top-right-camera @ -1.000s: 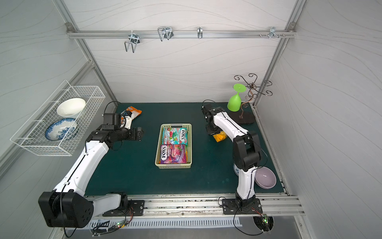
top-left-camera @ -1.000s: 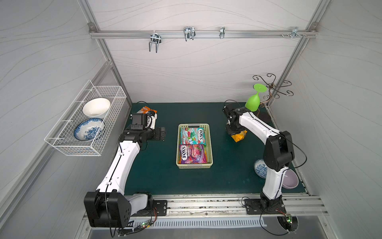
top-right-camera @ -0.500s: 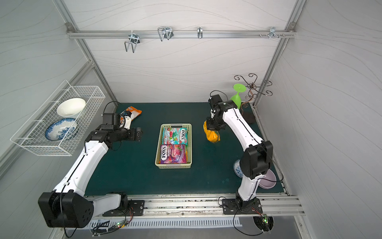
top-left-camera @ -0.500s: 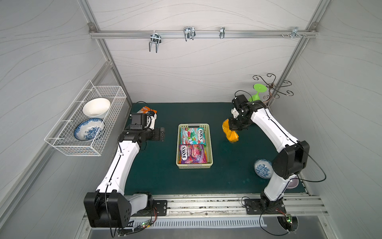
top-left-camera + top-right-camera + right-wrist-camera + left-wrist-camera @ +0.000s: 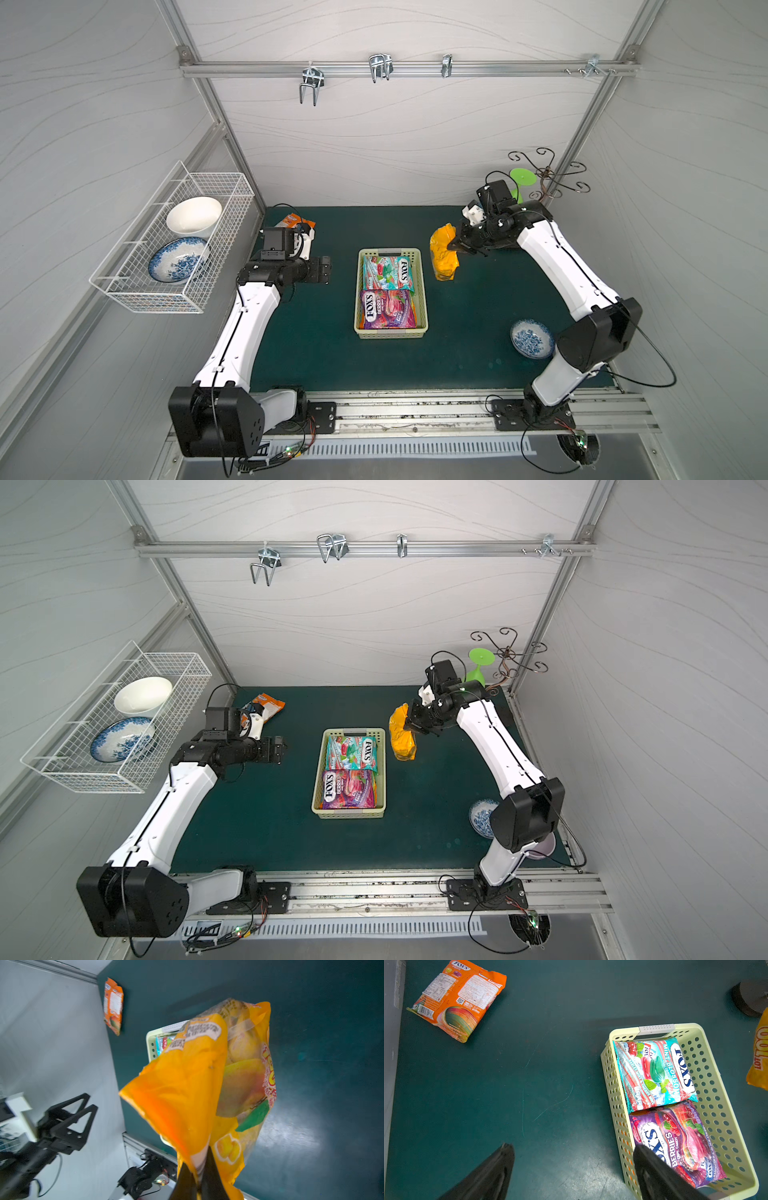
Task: Put the candies in the basket
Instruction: Place the candy in the basket.
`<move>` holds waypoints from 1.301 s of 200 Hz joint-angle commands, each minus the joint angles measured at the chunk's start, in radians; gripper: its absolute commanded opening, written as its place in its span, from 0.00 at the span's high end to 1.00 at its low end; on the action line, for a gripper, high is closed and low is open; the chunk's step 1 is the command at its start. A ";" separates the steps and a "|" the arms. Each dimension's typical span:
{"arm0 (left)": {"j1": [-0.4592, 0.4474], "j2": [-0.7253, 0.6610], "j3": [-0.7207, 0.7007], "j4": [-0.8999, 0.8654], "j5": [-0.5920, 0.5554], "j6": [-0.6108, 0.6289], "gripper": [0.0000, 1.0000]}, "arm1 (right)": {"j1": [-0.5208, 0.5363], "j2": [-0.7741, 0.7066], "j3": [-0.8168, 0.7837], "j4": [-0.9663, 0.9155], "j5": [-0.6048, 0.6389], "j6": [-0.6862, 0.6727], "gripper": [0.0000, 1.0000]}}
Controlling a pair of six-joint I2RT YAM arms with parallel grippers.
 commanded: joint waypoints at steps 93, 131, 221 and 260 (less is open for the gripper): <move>0.011 -0.014 0.057 0.012 -0.014 -0.016 0.05 | 0.105 0.095 0.008 0.280 -0.183 0.188 1.00; 0.011 -0.011 0.056 0.003 0.024 -0.026 0.05 | 0.122 0.165 0.027 0.300 -0.185 0.205 1.00; 0.012 -0.017 0.028 0.033 0.012 -0.029 0.05 | 0.235 0.349 0.282 0.298 -0.193 0.220 0.78; 0.013 -0.018 0.006 0.055 -0.006 -0.021 0.05 | 0.213 0.311 0.284 0.239 -0.139 0.141 0.69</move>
